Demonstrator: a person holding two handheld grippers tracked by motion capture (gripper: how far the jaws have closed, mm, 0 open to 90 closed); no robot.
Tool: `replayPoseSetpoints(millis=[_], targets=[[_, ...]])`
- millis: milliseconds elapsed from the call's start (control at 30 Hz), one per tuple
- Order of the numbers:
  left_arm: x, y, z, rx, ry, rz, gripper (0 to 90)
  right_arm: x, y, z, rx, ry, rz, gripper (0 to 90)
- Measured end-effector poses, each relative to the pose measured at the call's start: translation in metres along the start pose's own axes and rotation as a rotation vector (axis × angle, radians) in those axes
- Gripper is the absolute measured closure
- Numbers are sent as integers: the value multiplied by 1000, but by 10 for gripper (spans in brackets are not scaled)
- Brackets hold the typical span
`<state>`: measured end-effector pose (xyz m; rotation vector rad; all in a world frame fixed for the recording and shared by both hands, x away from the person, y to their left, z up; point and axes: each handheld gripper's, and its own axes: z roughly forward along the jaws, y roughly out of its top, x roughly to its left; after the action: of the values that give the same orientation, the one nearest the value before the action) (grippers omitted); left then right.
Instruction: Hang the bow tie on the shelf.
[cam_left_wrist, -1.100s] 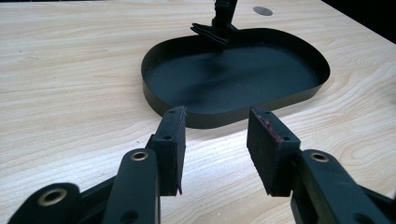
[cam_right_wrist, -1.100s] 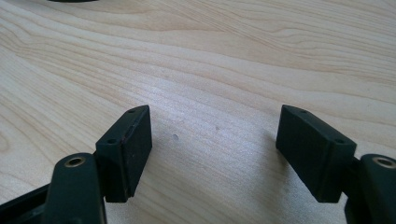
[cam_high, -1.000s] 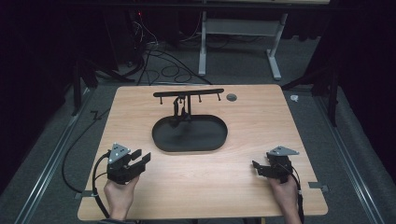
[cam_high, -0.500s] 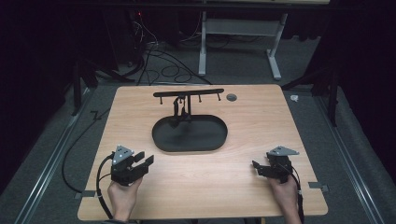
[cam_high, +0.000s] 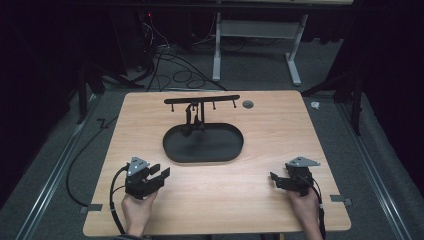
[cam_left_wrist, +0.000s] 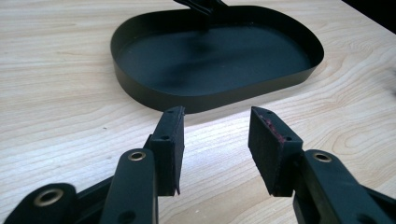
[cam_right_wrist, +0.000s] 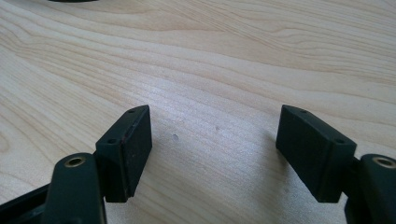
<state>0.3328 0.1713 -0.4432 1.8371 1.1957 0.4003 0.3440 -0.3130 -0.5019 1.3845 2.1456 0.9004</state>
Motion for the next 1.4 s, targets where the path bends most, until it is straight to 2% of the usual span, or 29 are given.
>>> replayPoseSetpoints(millis=[433, 1000, 1400], targets=[[-3, -6, 15, 47, -4, 19, 560, 0, 0, 0, -3, -2, -1, 281], [-3, -15, 27, 60, -1, -2, 560, 0, 0, 0, -2, -1, -1, 281], [-6, -17, 37, 74, 41, 59, 558, 0, 0, 0, -2, 0, -6, 281]])
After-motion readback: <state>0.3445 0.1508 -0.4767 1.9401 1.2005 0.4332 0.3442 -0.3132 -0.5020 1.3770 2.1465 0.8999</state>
